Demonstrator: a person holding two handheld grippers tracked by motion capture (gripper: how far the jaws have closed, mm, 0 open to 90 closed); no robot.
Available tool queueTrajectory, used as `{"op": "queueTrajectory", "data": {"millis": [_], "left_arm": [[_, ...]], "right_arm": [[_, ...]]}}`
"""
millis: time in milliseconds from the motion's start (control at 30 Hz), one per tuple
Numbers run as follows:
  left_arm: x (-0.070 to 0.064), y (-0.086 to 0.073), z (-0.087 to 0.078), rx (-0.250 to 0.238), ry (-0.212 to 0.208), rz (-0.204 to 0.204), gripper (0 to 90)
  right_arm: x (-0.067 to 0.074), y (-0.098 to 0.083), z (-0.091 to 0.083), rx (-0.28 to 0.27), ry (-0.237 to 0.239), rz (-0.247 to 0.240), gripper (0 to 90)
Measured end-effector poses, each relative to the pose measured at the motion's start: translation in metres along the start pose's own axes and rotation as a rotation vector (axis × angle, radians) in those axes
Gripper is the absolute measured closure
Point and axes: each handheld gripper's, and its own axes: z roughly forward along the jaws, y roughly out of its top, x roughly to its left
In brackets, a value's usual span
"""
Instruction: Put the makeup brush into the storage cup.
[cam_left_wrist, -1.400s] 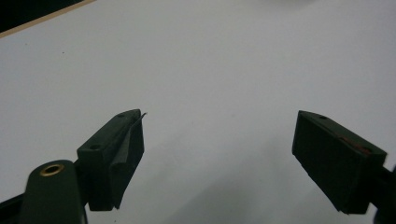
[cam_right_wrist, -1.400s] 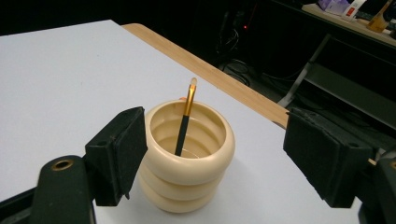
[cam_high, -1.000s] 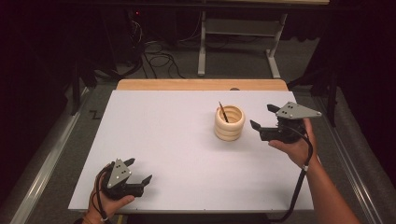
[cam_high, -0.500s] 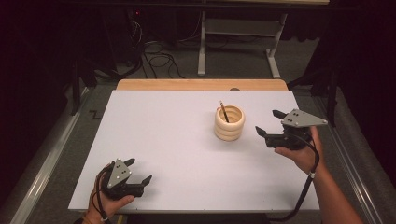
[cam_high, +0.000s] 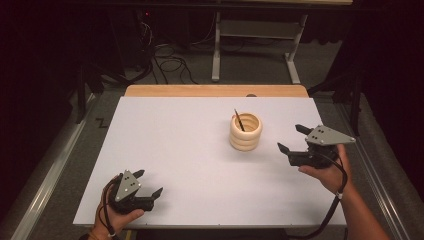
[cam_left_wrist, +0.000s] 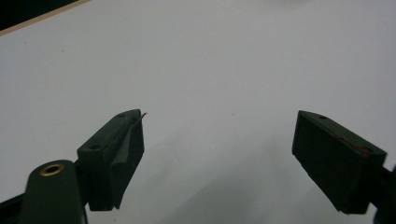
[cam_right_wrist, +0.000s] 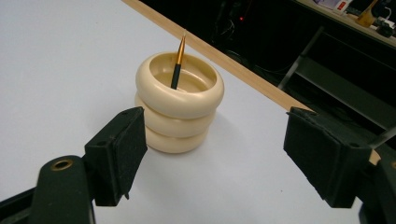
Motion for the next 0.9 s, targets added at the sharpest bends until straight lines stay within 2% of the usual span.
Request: {"op": "queueTrajectory", "data": {"millis": [900], "left_arm": [[0.000, 0.000, 0.001, 0.010, -0.002, 0.004, 17.8]], "right_arm": [[-0.002, -0.036, -0.018, 0.036, -0.016, -0.018, 21.7]]}}
